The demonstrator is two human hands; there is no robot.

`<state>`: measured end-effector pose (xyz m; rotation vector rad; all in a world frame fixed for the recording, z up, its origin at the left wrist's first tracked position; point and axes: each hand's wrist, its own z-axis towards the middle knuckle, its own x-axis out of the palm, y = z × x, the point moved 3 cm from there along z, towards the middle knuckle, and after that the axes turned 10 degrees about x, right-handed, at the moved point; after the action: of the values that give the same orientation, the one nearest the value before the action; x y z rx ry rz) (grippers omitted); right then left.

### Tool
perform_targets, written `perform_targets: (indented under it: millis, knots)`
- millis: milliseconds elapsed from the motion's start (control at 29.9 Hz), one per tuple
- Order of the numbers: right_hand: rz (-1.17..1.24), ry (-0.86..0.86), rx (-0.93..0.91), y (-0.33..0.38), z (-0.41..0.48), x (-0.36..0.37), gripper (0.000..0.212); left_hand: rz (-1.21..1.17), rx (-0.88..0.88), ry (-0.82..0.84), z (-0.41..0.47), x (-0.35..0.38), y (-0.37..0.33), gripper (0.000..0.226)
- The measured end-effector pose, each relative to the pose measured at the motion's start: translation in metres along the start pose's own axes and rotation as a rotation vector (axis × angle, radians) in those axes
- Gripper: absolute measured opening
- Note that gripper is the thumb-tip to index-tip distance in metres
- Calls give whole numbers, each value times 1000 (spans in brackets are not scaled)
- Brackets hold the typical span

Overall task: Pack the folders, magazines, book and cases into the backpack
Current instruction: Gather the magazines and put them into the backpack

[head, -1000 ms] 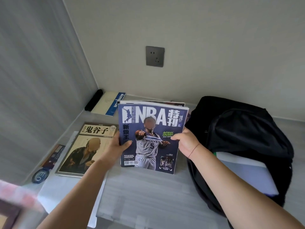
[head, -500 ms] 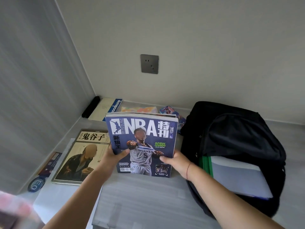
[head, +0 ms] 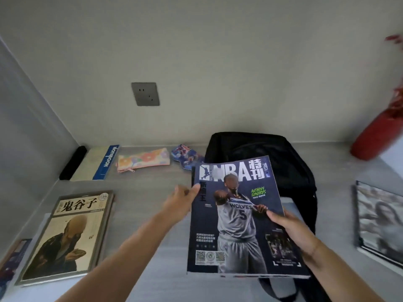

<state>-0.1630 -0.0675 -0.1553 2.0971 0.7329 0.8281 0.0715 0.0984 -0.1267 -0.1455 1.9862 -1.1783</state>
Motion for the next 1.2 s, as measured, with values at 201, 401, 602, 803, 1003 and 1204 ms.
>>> perform_targets:
  millis: [201, 401, 602, 803, 1003, 1204]
  knots:
    - [5, -146, -26, -19, -64, -84, 32, 725, 828, 18, 44, 80, -92, 33]
    - [113, -188, 48, -55, -97, -121, 34, 1027, 624, 234, 78, 130, -90, 85]
    - [194, -178, 63, -61, -112, -137, 41, 1323, 589, 188, 76, 148, -93, 102]
    - [234, -136, 66, -50, -104, -130, 34, 1203, 627, 107, 82, 125, -111, 39]
    - [283, -94, 69, -44, -91, -118, 33, 722, 607, -15, 88, 93, -123, 17]
    - [361, -5, 113, -41, -86, -110, 35, 513, 615, -206, 89, 75, -146, 10]
